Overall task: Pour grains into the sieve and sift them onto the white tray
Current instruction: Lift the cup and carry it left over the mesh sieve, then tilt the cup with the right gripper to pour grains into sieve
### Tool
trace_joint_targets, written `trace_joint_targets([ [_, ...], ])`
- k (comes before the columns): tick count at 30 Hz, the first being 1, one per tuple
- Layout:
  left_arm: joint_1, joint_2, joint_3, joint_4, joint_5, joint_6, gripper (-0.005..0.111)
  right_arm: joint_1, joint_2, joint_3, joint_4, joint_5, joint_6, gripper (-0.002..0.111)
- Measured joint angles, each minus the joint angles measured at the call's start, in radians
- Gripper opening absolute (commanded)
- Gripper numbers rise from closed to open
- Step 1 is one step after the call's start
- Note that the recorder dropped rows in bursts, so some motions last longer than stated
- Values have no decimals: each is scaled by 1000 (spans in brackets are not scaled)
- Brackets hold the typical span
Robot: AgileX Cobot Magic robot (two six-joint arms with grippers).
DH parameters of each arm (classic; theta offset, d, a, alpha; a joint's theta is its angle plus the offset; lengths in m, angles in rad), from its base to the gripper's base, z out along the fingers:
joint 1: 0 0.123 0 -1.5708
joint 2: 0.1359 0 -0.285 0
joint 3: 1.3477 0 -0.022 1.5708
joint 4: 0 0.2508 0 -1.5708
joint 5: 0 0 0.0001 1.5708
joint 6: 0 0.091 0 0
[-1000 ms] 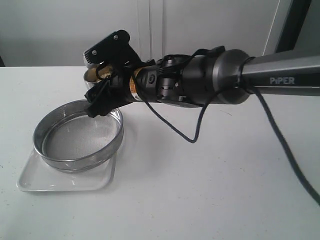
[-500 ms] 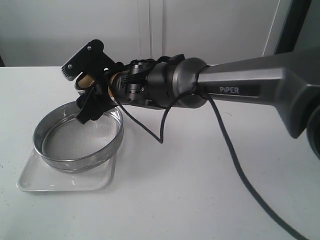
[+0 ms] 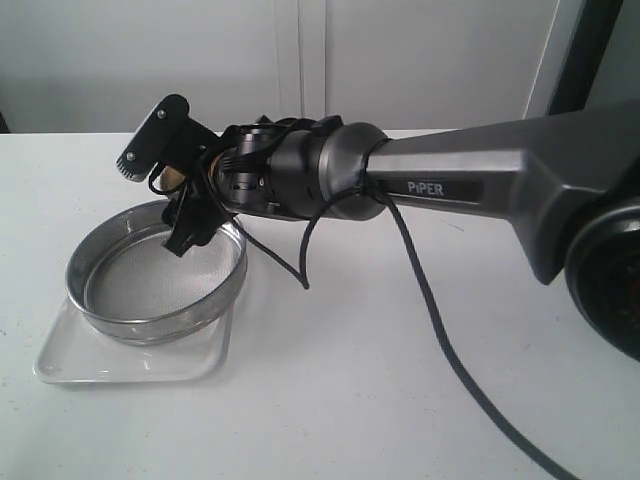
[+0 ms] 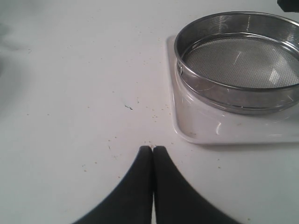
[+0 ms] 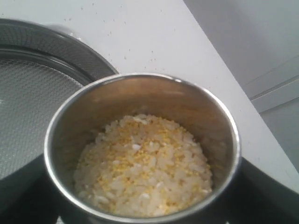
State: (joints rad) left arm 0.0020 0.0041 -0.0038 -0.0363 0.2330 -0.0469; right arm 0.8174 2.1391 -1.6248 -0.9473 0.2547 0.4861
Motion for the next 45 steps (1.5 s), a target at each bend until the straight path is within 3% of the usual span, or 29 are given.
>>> trace_joint_targets([
  [25, 0, 0, 0, 0, 0, 0, 0, 0, 4, -19, -3, 22, -166, 0],
  [32, 0, 0, 0, 0, 0, 0, 0, 11, 33, -19, -3, 47, -329, 0],
  [45, 0, 0, 0, 0, 0, 0, 0, 33, 58, -60, -106, 99, -418, 0],
])
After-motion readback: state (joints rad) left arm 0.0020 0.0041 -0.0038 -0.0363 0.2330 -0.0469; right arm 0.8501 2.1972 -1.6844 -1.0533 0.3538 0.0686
